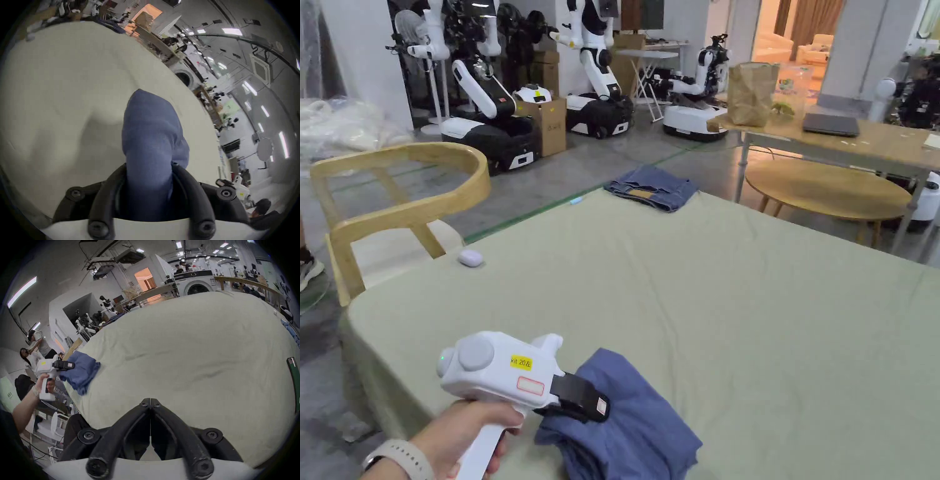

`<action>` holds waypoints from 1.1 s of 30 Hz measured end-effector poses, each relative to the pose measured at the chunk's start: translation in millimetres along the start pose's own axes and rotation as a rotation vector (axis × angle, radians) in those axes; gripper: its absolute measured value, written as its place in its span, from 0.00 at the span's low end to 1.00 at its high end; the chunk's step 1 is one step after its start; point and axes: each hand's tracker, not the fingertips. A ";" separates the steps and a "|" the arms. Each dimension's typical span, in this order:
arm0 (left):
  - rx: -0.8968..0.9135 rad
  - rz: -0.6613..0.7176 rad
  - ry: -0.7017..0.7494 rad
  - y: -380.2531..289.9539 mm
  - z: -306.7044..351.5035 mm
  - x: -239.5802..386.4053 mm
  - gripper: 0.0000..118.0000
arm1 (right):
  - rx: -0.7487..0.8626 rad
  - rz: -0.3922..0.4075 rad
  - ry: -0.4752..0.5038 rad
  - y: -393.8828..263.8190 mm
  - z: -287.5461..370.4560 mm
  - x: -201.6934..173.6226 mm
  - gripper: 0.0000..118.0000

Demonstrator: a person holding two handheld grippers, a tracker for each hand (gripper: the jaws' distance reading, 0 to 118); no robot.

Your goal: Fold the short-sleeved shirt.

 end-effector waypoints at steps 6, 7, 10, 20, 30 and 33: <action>0.023 0.096 0.061 30.7 6.1 -54.6 0.21 | -0.026 0.027 -0.007 1.8 -12.7 -15.0 0.00; 0.036 0.113 0.054 30.0 5.5 -57.3 0.35 | -0.030 0.031 -0.008 2.9 -13.8 -16.0 0.00; 0.136 0.137 0.010 31.8 25.1 -61.9 0.95 | -0.033 0.045 -0.013 8.0 -14.4 -18.6 0.00; 0.260 0.184 0.257 10.0 99.7 -46.7 0.00 | 0.008 0.057 0.021 13.7 -5.0 -23.4 0.00; 0.490 -0.328 0.409 -19.4 30.7 182.3 0.00 | 0.274 0.171 -0.152 105.7 51.2 -19.4 0.00; 0.622 -0.467 0.353 -33.5 13.4 272.1 0.00 | 0.406 0.203 -0.229 150.8 81.9 -28.7 0.00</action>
